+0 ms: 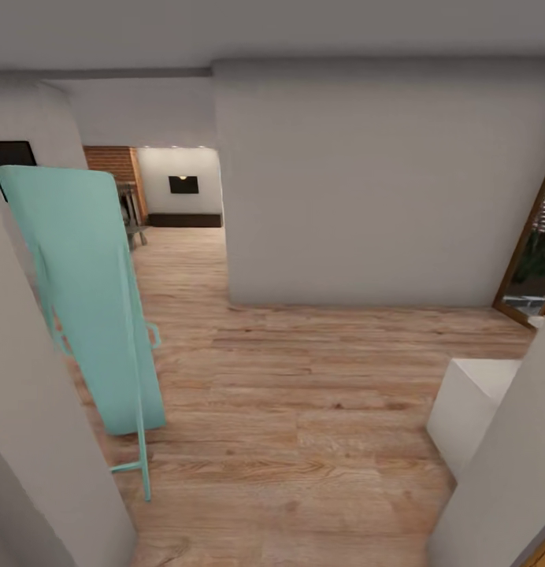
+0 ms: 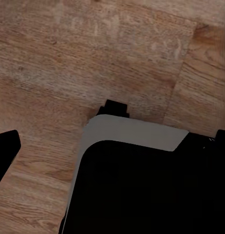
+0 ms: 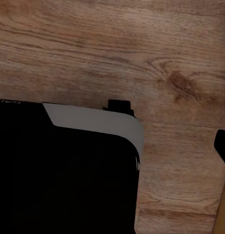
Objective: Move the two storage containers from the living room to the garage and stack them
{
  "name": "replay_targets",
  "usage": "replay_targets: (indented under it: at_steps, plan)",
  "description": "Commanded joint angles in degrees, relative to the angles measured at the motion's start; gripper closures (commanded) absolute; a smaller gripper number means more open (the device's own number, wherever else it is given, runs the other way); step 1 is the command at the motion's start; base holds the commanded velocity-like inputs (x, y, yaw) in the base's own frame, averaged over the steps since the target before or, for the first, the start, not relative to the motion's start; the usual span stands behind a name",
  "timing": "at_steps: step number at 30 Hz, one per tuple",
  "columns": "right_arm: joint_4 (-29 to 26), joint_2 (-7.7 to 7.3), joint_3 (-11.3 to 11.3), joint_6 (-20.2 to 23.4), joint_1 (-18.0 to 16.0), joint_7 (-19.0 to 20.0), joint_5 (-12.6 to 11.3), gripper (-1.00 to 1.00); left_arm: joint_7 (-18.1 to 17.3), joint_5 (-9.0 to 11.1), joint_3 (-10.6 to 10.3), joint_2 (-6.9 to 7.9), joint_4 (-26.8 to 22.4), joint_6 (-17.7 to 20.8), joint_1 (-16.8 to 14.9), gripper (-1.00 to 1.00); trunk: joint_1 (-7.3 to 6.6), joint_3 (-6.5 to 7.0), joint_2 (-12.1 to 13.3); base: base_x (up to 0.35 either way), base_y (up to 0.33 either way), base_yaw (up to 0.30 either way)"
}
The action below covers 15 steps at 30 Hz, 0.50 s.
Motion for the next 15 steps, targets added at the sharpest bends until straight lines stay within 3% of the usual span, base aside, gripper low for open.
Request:
replay_targets:
  at_steps: [1,15]
  plan:
    - [0.17,-0.02,0.43,-0.33,-0.08,0.16,-0.19,-1.00,0.18,0.47,-0.40,-0.01,0.04,-0.19,-0.03,-1.00,0.03,-0.06,-0.03,0.318,-0.030,0.000]
    - [0.17,-0.05,0.47,-0.25,-0.08,0.17,-0.11,-1.00,0.18,0.47,-0.40,-0.01,0.04,-0.19,-0.01,-1.00,0.03,-0.06,-0.03,0.318,-0.006,0.000]
